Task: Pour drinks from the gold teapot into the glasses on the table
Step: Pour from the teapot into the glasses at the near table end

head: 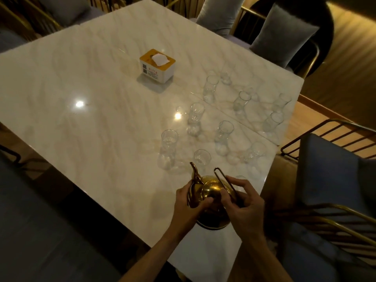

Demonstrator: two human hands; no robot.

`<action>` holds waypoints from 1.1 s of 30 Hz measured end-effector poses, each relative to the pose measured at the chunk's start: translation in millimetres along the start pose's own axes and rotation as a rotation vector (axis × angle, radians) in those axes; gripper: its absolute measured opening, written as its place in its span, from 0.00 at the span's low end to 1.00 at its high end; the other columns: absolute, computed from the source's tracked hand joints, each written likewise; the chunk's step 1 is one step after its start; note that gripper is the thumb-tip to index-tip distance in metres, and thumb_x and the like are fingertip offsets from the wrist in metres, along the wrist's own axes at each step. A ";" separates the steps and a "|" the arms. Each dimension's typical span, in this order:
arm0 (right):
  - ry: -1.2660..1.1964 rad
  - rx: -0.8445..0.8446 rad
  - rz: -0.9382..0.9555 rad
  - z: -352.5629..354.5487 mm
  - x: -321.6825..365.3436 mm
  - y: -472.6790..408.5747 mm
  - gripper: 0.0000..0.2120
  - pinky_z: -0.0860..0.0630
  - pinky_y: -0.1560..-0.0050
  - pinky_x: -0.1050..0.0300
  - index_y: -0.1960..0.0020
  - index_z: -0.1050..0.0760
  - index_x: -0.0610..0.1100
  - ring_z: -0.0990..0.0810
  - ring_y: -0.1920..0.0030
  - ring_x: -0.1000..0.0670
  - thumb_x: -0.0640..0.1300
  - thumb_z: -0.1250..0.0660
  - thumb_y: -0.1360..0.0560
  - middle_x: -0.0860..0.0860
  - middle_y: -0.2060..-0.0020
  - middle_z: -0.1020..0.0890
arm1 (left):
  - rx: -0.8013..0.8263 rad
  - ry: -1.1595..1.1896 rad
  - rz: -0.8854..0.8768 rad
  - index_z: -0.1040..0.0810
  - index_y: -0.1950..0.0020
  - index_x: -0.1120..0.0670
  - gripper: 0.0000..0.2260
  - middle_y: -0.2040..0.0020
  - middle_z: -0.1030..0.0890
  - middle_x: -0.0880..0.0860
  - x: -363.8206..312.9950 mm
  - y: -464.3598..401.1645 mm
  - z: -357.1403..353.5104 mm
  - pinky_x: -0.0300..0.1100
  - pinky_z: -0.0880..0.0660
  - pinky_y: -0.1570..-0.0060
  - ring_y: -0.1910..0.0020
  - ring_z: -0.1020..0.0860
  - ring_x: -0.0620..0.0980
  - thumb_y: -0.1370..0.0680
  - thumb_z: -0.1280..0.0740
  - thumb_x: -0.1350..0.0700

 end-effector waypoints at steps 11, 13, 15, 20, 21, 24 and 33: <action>0.000 -0.123 0.082 114.7 23.9 11.3 0.16 0.17 0.51 0.62 0.39 0.23 0.46 0.15 0.46 0.56 0.38 0.31 0.27 0.58 0.45 0.16 | 0.081 -0.064 -0.164 0.37 0.26 0.40 0.31 0.32 0.35 0.41 -34.7 23.9 -120.9 0.41 0.27 0.33 0.33 0.31 0.38 0.26 0.33 0.33; 0.010 -0.130 0.079 134.1 19.0 12.8 0.17 0.17 0.50 0.61 0.39 0.23 0.47 0.15 0.44 0.55 0.38 0.31 0.27 0.57 0.45 0.16 | 0.077 -0.085 -0.163 0.39 0.24 0.41 0.33 0.30 0.37 0.42 -30.9 28.7 -142.9 0.42 0.28 0.32 0.32 0.32 0.40 0.25 0.35 0.33; 0.009 -0.128 0.069 150.8 12.2 14.4 0.16 0.17 0.50 0.60 0.39 0.23 0.48 0.15 0.45 0.54 0.39 0.31 0.27 0.57 0.45 0.16 | 0.070 -0.097 -0.161 0.40 0.23 0.42 0.33 0.30 0.38 0.42 -26.9 33.1 -161.8 0.43 0.28 0.31 0.31 0.33 0.41 0.25 0.36 0.32; 0.030 -0.094 0.026 184.7 -8.9 15.3 0.17 0.16 0.50 0.58 0.39 0.22 0.50 0.15 0.45 0.53 0.41 0.31 0.27 0.57 0.44 0.16 | 0.054 -0.142 -0.117 0.40 0.23 0.45 0.35 0.31 0.37 0.44 -7.4 34.1 -199.8 0.45 0.28 0.32 0.31 0.32 0.41 0.25 0.37 0.30; 0.037 -0.087 0.015 189.2 -13.2 14.9 0.17 0.16 0.50 0.58 0.39 0.22 0.50 0.15 0.44 0.53 0.42 0.30 0.27 0.57 0.44 0.16 | 0.051 -0.149 -0.107 0.39 0.23 0.45 0.36 0.31 0.37 0.44 -3.4 33.4 -204.8 0.45 0.27 0.32 0.31 0.32 0.42 0.25 0.37 0.30; 0.051 -0.046 -0.013 200.9 -24.5 13.5 0.17 0.17 0.49 0.59 0.39 0.22 0.51 0.16 0.44 0.55 0.41 0.30 0.27 0.59 0.44 0.16 | 0.048 -0.151 -0.086 0.39 0.23 0.46 0.35 0.31 0.36 0.45 4.8 33.8 -220.5 0.40 0.28 0.33 0.32 0.32 0.42 0.25 0.36 0.32; 0.158 0.108 -0.008 213.9 -45.4 -1.1 0.17 0.19 0.50 0.65 0.39 0.23 0.52 0.17 0.44 0.61 0.34 0.32 0.23 0.67 0.44 0.18 | 0.031 -0.102 -0.041 0.37 0.36 0.33 0.19 0.37 0.34 0.41 17.6 29.7 -242.1 0.35 0.29 0.37 0.37 0.33 0.34 0.23 0.33 0.38</action>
Point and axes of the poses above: each hand's wrist, its own y-axis away from the middle knuckle, its own z-axis out of the back of the hand, x = y × z, the point moved 5 cm from there along -y, towards the middle knuckle
